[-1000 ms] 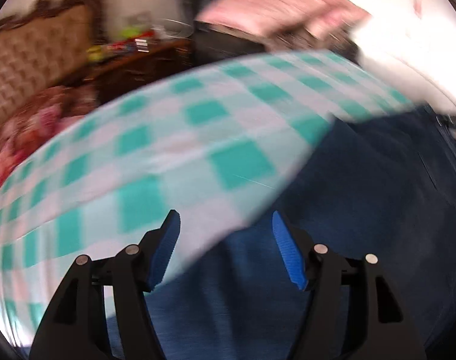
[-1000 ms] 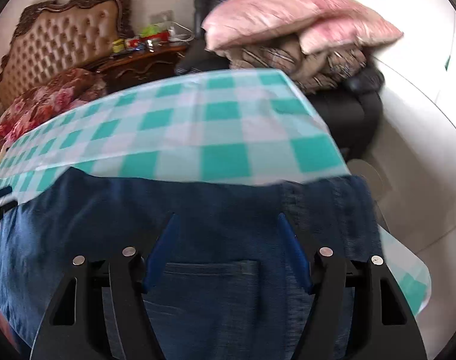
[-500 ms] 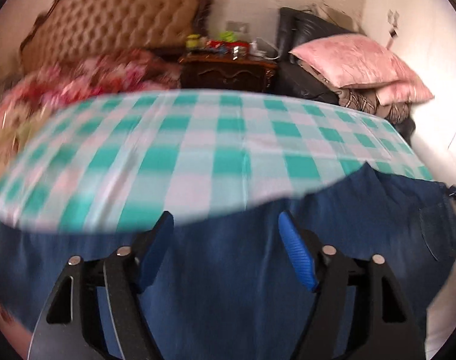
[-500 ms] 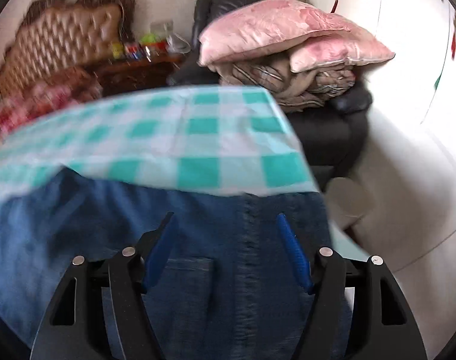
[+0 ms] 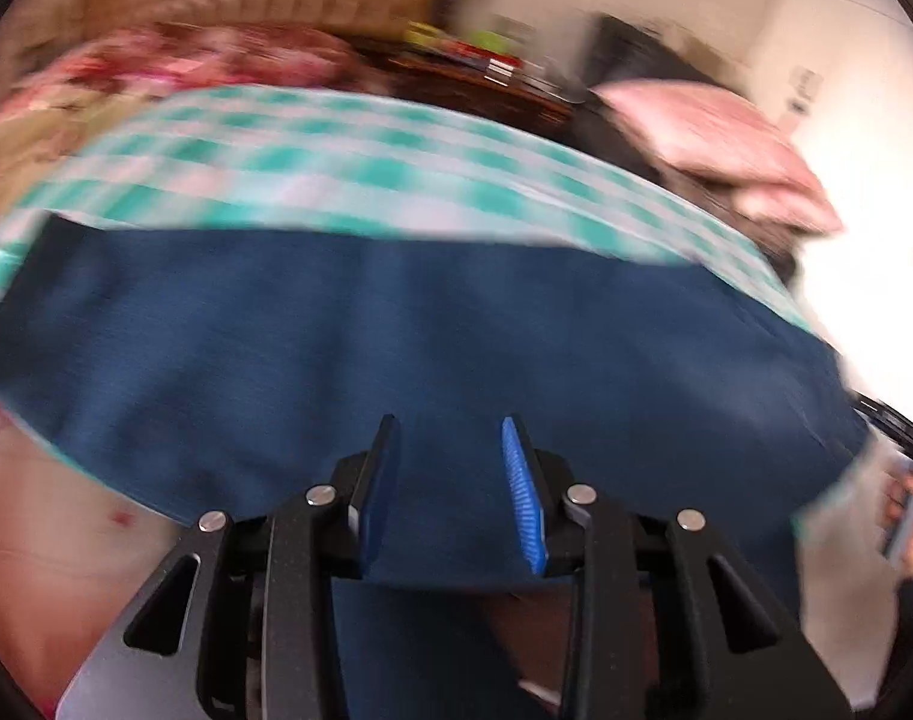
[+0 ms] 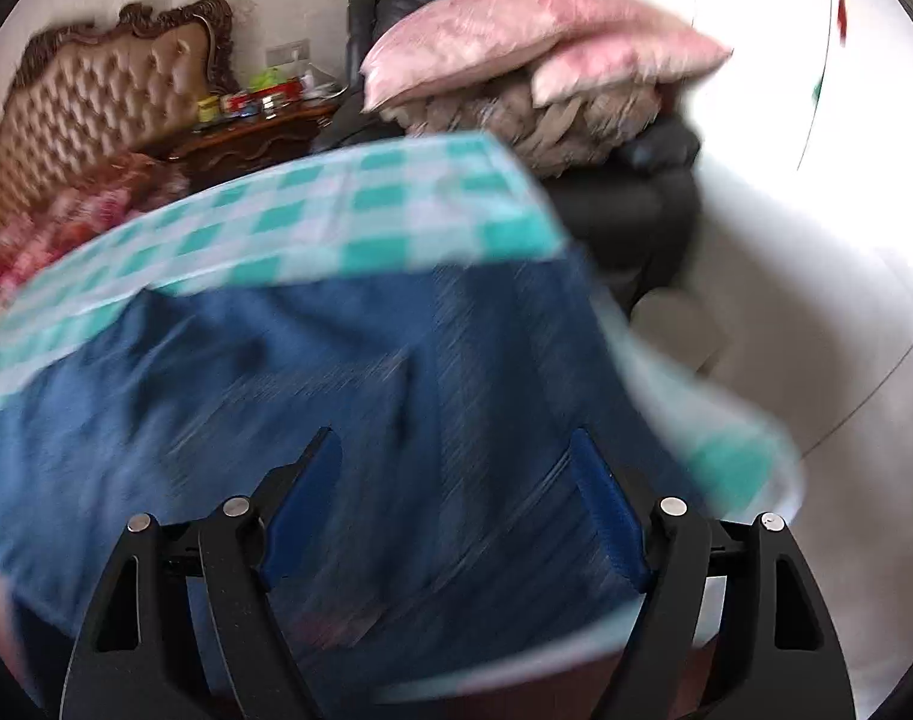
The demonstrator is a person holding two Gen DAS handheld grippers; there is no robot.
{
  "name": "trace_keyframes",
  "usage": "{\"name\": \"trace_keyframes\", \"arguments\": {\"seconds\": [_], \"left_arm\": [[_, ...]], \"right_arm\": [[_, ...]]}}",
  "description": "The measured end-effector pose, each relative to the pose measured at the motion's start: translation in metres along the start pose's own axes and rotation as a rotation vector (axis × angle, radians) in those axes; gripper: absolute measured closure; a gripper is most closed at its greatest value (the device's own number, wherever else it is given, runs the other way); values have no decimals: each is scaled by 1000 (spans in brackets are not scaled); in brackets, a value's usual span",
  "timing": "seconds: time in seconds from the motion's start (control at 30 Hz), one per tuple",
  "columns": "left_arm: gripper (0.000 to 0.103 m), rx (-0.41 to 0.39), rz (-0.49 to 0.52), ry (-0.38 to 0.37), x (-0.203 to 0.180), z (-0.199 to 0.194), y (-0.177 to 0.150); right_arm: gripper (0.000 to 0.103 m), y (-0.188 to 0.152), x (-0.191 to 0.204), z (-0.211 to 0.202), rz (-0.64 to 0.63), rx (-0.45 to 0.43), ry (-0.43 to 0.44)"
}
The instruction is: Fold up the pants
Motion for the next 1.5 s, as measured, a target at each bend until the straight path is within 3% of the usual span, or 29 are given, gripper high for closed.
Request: {"name": "trace_keyframes", "arguments": {"seconds": [0.07, 0.1, 0.17, 0.3, 0.4, 0.5, 0.63, 0.8, 0.9, 0.97, 1.03, 1.07, 1.13, 1.23, 1.43, 1.5], "left_arm": [[68, 19, 54, -29, -23, 8, -13], [68, 31, 81, -26, -32, 13, -17], [68, 46, 119, 5, -41, 23, -21], [68, 20, 122, -39, -60, 21, -17], [68, 18, 151, -92, -86, 27, -7], [68, 18, 213, -216, -143, 37, 13], [66, 17, 361, -364, -248, 61, 51], [63, 137, 583, -412, -386, 137, 75], [55, 197, 764, -450, -452, 180, 71], [51, 276, 791, -513, -482, 205, 67], [49, 305, 856, -483, -493, 227, 65], [50, 333, 882, -457, -495, 241, 62], [64, 368, 911, -436, -494, 255, 58], [72, 377, 920, -447, -495, 259, 58], [75, 375, 925, -444, -492, 265, 60], [71, 360, 921, -439, -493, 264, 61]], "right_arm": [[31, -20, 3, 9, -53, 57, -65], [38, -29, 4, 10, -68, 68, -87], [40, -32, 6, 4, -72, 80, -80], [37, -34, 0, -8, -117, 93, -145], [36, -43, -10, -10, -102, 136, -123], [36, -35, -25, -19, -54, 94, -151], [36, -16, -66, -20, 120, 41, -176], [36, -9, -117, -11, 248, 16, -225], [37, -12, -129, -2, 293, 32, -170], [49, -13, -125, 3, 277, 41, -126], [70, -12, -117, 6, 254, 46, -93], [70, -11, -113, 6, 238, 48, -100], [72, -10, -107, 6, 194, 50, -121], [74, -10, -108, 4, 208, 61, -115], [74, -11, -104, 3, 185, 57, -169], [74, -12, -104, 3, 183, 54, -178]]}}
Point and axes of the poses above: each gripper's, at about its wrist camera, not at the fingertips, and z roughly the way its jaws point, x to its left, y to its top, the point moved 10 cm from there along z, roughly the way its jaws point, and after that the axes turned 1 degree about z, right-handed, at the moved point
